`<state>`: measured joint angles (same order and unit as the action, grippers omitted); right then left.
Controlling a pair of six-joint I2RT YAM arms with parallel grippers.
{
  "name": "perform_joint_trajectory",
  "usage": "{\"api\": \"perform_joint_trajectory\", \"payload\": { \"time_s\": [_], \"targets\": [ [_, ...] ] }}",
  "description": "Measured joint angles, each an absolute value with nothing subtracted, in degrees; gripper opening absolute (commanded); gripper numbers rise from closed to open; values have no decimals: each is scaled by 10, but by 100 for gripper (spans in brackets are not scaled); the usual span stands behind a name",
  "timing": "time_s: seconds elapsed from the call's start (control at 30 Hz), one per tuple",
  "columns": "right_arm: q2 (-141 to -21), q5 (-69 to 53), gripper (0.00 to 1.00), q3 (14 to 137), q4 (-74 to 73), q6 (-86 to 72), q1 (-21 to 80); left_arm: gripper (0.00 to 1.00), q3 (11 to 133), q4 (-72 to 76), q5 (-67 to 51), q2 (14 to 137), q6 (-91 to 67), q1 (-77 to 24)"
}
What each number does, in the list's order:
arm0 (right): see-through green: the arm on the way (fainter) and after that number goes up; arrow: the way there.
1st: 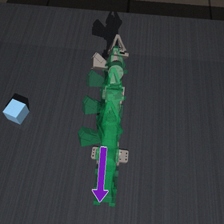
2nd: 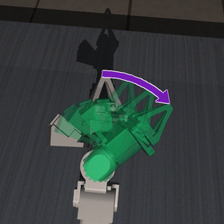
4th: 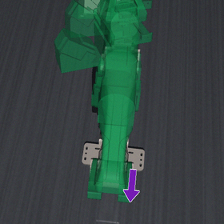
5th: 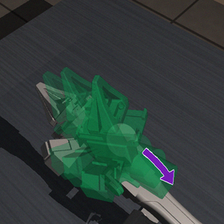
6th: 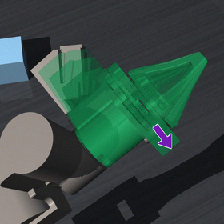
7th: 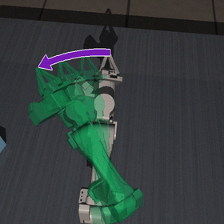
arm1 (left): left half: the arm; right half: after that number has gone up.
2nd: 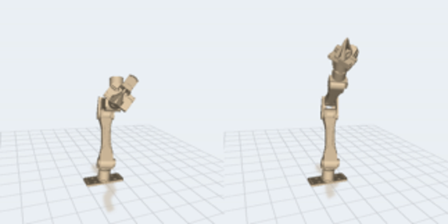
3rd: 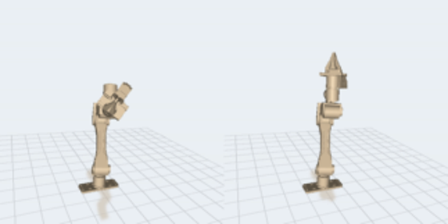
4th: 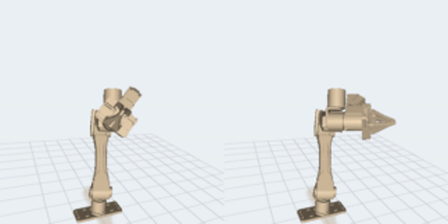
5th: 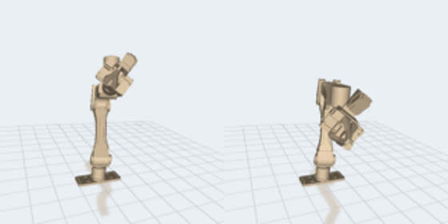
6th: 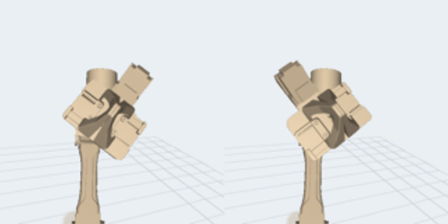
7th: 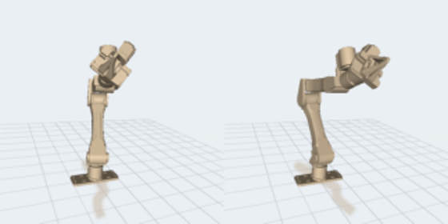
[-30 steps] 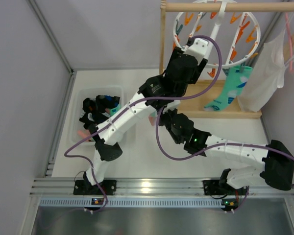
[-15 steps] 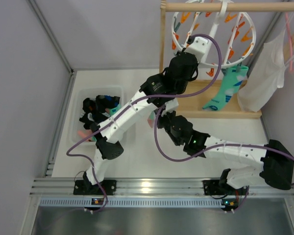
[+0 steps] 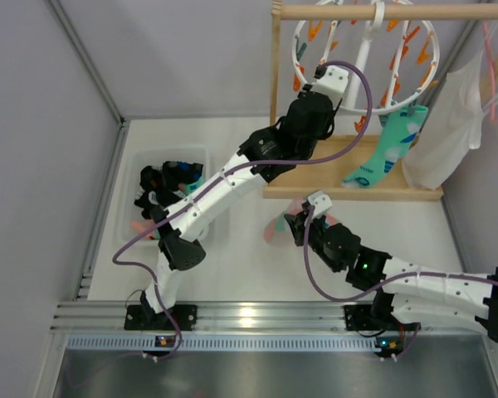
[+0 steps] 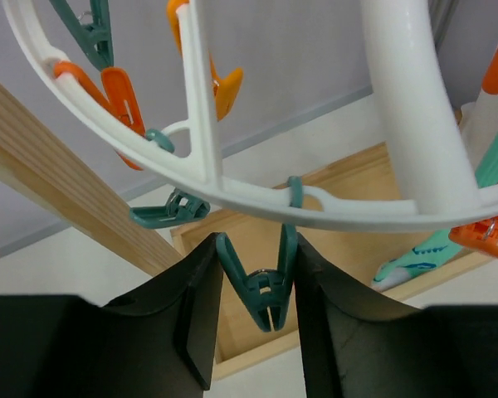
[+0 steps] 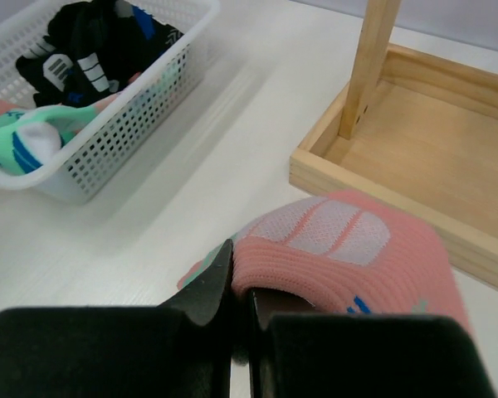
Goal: Remove the socks clipped to the hanger
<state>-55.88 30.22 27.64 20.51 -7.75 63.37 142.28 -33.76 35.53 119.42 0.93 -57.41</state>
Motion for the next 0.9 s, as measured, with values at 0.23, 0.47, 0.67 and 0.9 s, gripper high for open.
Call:
{"api": "perform_joint_trajectory", "payload": {
  "time_s": [0.23,0.47,0.67,0.9],
  "targets": [
    [-416,190,0,231,133,-104,563,80,1312,-348,364,1108,-34,-574],
    [-411,44,0,235,110,-115,458,98,1134,-343,445,920,-63,-573],
    [-523,-67,0,320,115,-110,450,98,951,-383,510,721,-136,-535],
    [-719,-160,0,543,119,-75,449,98,888,-482,551,590,-194,-472]
  ]
}}
